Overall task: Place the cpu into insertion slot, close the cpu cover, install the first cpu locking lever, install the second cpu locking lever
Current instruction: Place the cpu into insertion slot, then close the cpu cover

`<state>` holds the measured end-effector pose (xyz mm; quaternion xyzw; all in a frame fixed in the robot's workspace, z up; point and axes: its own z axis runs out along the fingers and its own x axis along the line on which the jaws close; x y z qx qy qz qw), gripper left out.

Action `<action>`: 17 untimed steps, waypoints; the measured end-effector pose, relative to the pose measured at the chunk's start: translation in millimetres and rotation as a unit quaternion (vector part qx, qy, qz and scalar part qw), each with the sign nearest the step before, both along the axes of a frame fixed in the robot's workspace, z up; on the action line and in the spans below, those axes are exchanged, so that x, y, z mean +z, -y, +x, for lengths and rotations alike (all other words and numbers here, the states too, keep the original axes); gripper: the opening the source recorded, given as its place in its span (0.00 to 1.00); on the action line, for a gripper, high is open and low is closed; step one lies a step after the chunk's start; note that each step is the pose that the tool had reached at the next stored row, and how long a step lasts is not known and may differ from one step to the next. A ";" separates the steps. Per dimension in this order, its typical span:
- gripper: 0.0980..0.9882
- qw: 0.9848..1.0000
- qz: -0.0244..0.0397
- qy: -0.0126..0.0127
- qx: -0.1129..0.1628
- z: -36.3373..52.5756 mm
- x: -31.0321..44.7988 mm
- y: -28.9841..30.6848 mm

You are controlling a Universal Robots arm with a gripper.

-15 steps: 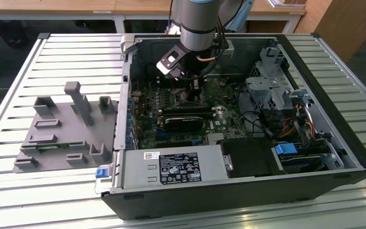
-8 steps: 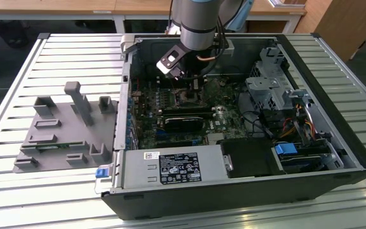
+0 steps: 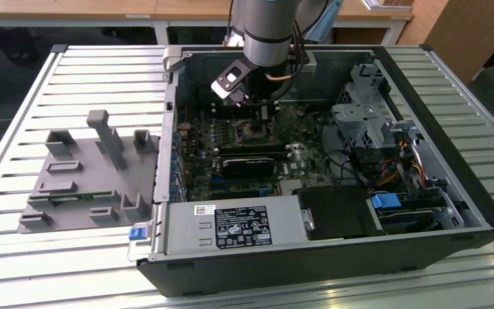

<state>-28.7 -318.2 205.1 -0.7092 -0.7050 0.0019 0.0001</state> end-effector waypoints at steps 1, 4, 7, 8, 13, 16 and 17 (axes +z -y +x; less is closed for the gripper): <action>0.01 1.000 0.000 0.000 0.000 0.0 0.2 0.0; 0.01 1.000 0.000 -0.001 0.000 0.0 1.0 0.0; 0.01 1.000 0.000 -0.001 0.000 0.0 1.6 0.0; 0.01 1.000 0.000 -0.001 0.000 0.0 1.7 0.0; 0.01 1.000 0.000 -0.002 0.000 0.0 4.5 0.0; 0.01 1.000 0.000 -0.002 0.000 0.0 6.5 0.0; 0.01 1.000 0.000 -0.002 0.000 0.0 7.2 0.0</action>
